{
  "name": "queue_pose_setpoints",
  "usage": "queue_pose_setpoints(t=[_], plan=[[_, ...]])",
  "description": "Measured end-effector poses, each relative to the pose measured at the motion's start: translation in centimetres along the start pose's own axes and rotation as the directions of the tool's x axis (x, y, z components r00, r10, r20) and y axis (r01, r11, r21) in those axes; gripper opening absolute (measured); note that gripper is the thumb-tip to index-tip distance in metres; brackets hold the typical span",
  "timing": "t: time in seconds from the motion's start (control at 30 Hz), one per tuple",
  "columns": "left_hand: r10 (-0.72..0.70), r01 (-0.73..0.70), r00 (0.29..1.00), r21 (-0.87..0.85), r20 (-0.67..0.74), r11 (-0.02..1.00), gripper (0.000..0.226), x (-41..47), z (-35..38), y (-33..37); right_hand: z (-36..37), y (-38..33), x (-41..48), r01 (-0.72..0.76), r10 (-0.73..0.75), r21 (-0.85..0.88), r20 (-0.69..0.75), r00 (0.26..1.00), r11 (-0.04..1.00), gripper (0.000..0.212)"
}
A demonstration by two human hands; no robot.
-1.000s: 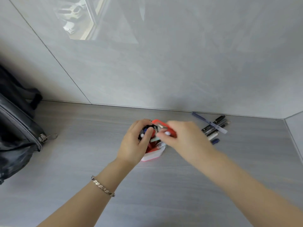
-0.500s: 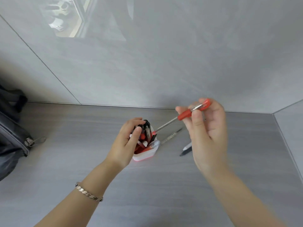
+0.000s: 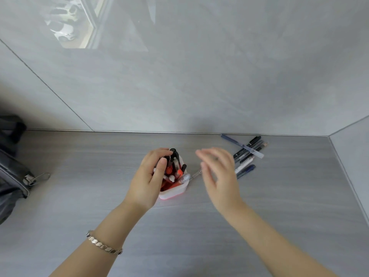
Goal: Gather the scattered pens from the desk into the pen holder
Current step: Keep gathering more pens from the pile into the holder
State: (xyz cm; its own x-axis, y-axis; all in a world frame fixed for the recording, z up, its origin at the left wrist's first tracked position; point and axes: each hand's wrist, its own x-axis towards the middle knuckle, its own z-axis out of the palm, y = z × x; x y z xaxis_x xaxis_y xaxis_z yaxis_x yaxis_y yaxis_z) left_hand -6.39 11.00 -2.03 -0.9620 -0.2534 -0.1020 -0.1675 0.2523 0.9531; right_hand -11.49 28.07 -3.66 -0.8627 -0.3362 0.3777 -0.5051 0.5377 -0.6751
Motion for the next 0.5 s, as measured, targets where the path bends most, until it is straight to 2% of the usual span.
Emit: queue_pose_setpoints(t=[0.03, 0.07, 0.1, 0.17, 0.2, 0.23, 0.37, 0.4, 0.43, 0.5], plan=[[-0.007, 0.007, 1.000, 0.002, 0.001, 1.000, 0.026, 0.0, 0.0, 0.0, -0.3, 1.4, 0.7, -0.056, 0.059, -0.075, 0.040, 0.997, 0.996, 0.030], [-0.016, 0.016, 1.000, 0.007, 0.004, 1.000, 0.026, 0.0, 0.0, 0.0, -0.3, 2.8, 1.3, -0.091, 0.117, -0.174, 0.144, 0.983, 0.981, 0.034], [-0.018, 0.018, 1.000, 0.023, 0.005, 1.000, 0.026, 0.0, 0.0, 0.1, -0.1, 3.9, 1.8, -0.092, 0.173, -0.265, 0.301, 0.938, 0.960, 0.038], [0.006, -0.006, 1.000, 0.082, 0.005, 0.997, 0.028, -0.1, 0.0, 0.4, 0.5, 5.2, 2.2, 0.003, 0.218, -0.352, 0.584, 0.782, 0.936, 0.042], [0.007, -0.008, 1.000, 0.101, 0.006, 0.995, 0.028, -0.1, -0.1, 0.5, 0.9, 5.6, 2.2, 0.077, 0.199, -0.359, 0.669, 0.716, 0.930, 0.041], [0.005, -0.006, 1.000, 0.107, 0.006, 0.994, 0.027, -0.1, -0.1, 0.6, 1.2, 5.8, 2.1, 0.137, 0.173, -0.358, 0.708, 0.685, 0.924, 0.038], [0.003, -0.005, 1.000, 0.107, 0.015, 0.994, 0.031, 0.0, -0.1, 0.1, 1.7, 5.6, 2.6, 0.268, 0.120, -0.378, 0.746, 0.656, 0.886, 0.026], [0.006, -0.008, 1.000, 0.111, 0.015, 0.994, 0.030, 0.0, -0.1, 0.1, 1.5, 5.4, 2.9, 0.278, 0.109, -0.382, 0.737, 0.667, 0.881, 0.027], [0.011, -0.013, 1.000, 0.117, 0.015, 0.993, 0.027, 0.0, -0.1, 0.2, 1.0, 4.9, 3.2, 0.244, 0.120, -0.396, 0.700, 0.704, 0.885, 0.029], [0.023, -0.025, 1.000, 0.140, 0.014, 0.990, 0.027, -0.1, -0.2, 0.4, -0.5, 4.8, 4.2, 0.060, 0.221, -0.450, 0.546, 0.808, 0.891, 0.032]])
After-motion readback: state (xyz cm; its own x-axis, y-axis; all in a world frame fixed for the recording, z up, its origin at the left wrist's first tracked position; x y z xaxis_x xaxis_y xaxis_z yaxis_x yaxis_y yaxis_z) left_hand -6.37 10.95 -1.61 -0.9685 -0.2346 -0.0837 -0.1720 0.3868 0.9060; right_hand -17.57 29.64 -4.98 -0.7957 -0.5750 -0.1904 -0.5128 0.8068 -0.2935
